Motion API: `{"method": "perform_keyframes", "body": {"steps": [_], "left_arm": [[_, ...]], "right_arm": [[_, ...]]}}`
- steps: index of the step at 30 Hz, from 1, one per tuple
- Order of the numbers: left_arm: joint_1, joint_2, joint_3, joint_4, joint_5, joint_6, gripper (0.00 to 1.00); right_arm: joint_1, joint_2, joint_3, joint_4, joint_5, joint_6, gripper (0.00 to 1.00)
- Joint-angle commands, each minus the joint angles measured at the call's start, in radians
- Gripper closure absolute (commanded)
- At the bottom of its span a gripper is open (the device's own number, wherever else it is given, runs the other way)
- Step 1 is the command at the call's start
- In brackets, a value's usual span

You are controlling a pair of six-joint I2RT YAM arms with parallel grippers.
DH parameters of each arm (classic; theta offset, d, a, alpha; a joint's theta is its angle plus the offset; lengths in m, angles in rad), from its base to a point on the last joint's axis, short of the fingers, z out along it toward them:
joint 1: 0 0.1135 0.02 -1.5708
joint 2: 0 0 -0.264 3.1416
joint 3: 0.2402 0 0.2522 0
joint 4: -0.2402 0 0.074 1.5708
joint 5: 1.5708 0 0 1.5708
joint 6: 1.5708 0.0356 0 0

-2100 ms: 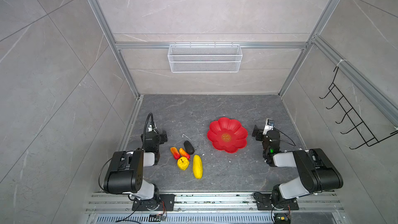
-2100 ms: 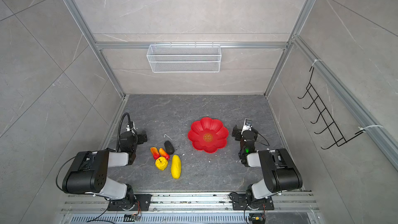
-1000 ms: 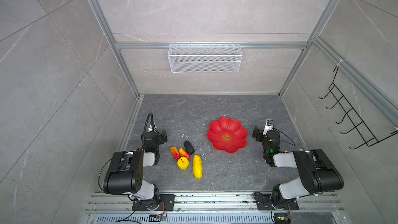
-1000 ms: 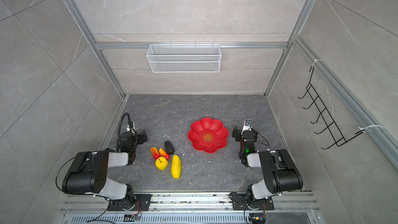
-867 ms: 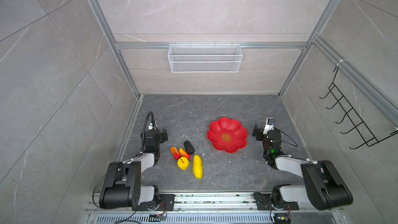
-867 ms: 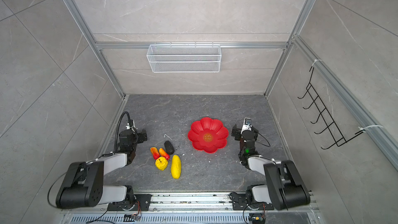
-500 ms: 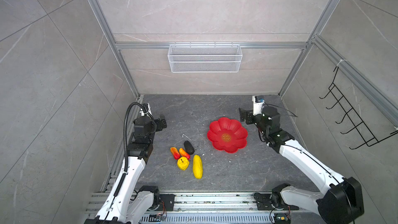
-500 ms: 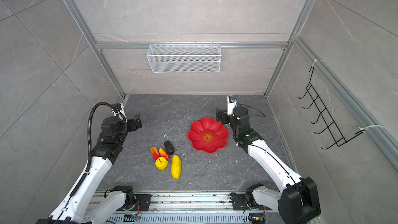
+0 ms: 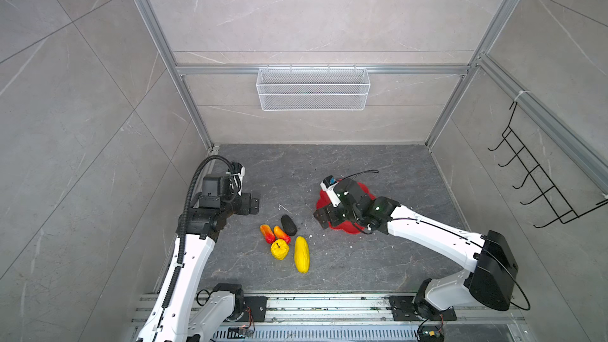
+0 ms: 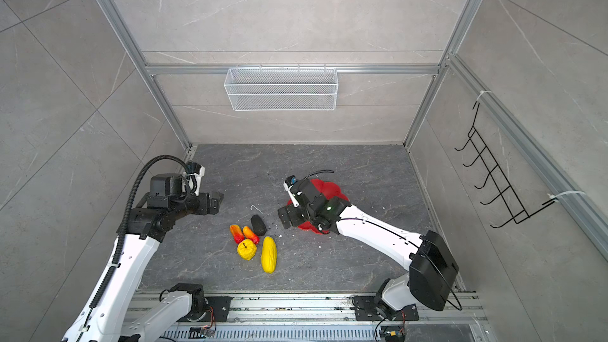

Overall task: Place and organize the fake fruits in the fruit bowl
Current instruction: 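Reach the right gripper to the long yellow fruit and grasp it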

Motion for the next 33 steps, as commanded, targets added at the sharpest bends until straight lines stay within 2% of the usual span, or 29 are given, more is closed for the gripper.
{"method": "perform_keyframes", "body": {"steps": [1,5,10,19,33], "left_arm": [[0.027,-0.031,-0.011,-0.012,0.096,0.031,0.00],[0.032,-0.058,-0.028,0.000,0.078,0.029,0.00],[0.032,-0.052,-0.028,-0.003,0.077,0.030,0.00],[0.033,-0.049,-0.032,0.001,0.083,0.028,0.00],[0.035,-0.051,-0.034,0.003,0.081,0.030,0.00]], "right_arm": [[0.095,0.065,0.027,-0.057,0.061,0.120,0.00],[0.172,0.154,0.029,-0.032,0.063,0.208,0.01],[0.213,0.233,0.037,0.006,0.035,0.250,0.04],[0.228,0.305,0.021,0.062,-0.023,0.277,0.14],[0.237,0.360,0.030,0.106,-0.085,0.275,0.19]]}}
